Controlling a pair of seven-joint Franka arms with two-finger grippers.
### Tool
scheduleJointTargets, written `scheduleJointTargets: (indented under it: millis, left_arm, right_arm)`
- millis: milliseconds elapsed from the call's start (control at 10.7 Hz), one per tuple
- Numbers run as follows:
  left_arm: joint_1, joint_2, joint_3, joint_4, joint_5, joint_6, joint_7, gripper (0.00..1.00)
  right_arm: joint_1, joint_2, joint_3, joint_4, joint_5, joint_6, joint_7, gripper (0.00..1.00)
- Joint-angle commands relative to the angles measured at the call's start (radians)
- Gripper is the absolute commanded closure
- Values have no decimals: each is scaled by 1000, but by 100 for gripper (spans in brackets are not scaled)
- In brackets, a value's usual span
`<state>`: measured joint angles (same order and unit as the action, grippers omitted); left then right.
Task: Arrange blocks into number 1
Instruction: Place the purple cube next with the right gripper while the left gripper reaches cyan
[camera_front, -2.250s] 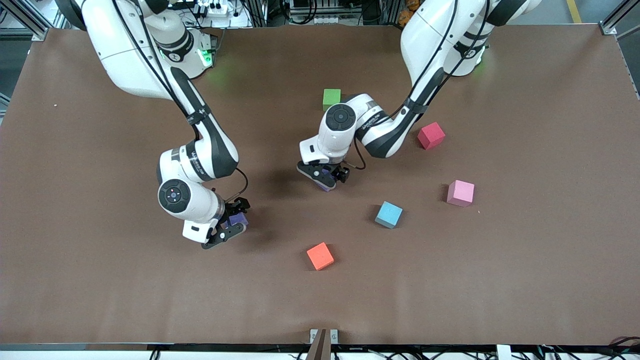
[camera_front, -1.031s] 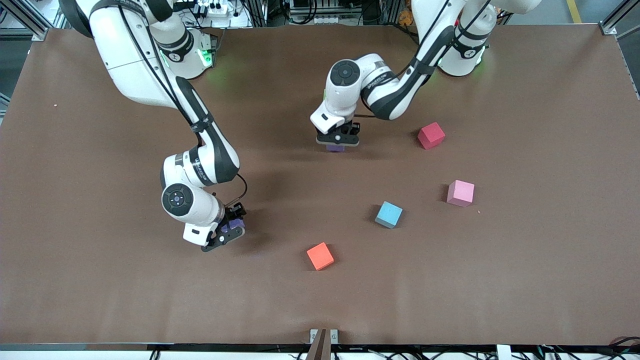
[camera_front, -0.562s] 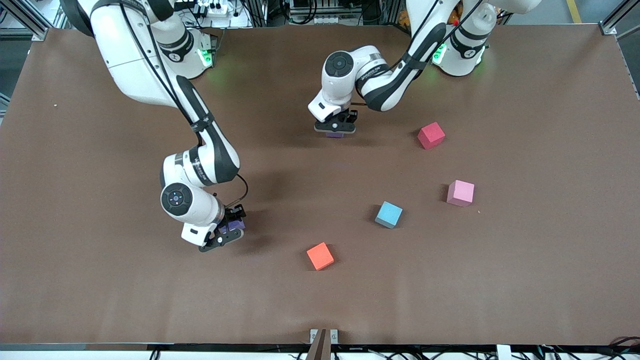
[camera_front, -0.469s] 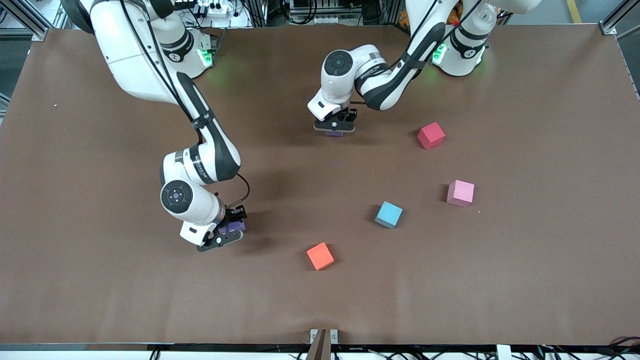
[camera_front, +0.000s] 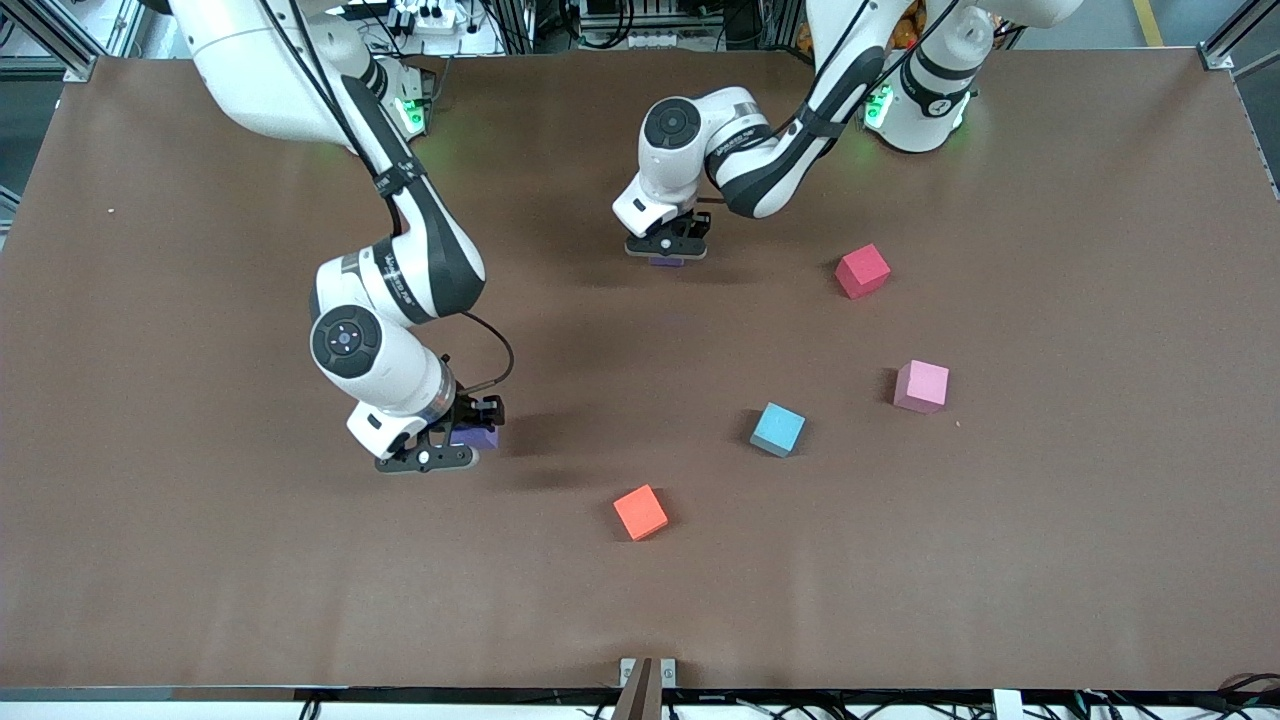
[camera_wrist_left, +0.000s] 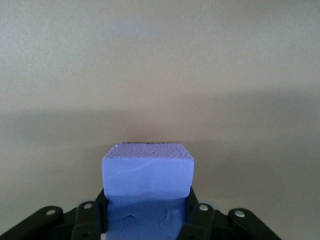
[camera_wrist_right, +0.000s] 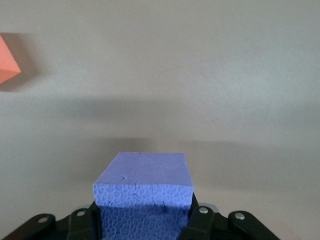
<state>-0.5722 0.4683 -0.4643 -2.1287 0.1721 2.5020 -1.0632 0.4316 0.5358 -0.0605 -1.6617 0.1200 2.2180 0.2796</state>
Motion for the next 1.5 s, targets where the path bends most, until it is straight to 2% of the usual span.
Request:
scheduleJointTargets:
  millis: [0,469,562,656,938,1219,1406]
  left_arm:
    - [2,-2,-25,-7,1,9,-55,100]
    - [0,7,-46,-17,1,9,-61,99]
    - [2,9,-46,-17,1,9,-61,66]
    - [5,10,-46,-17,3,8,-57,1]
    - [26,-35,-46,-16,3,0,-51,0]
    - [96,-176,-46,-10,1,-52,-52,0]
    - [181,-259,-46,-5,3,-86,-37,0]
  right_arm:
    - [28,-101,-10,-134,15,14,94,56]
    - [79,-187,-7,-254,30,-1,208,56]
    - [81,-212,-7,-280,55,-1,208,56]
    - [85,-235,-1,-306,58,-1,208,56]
    - [116,-260,5,-340,58,0,240,56]
    - [179,-251,7,-336,59,17,293,56]
    - [209,-238,8,-334,59,66,293,56]
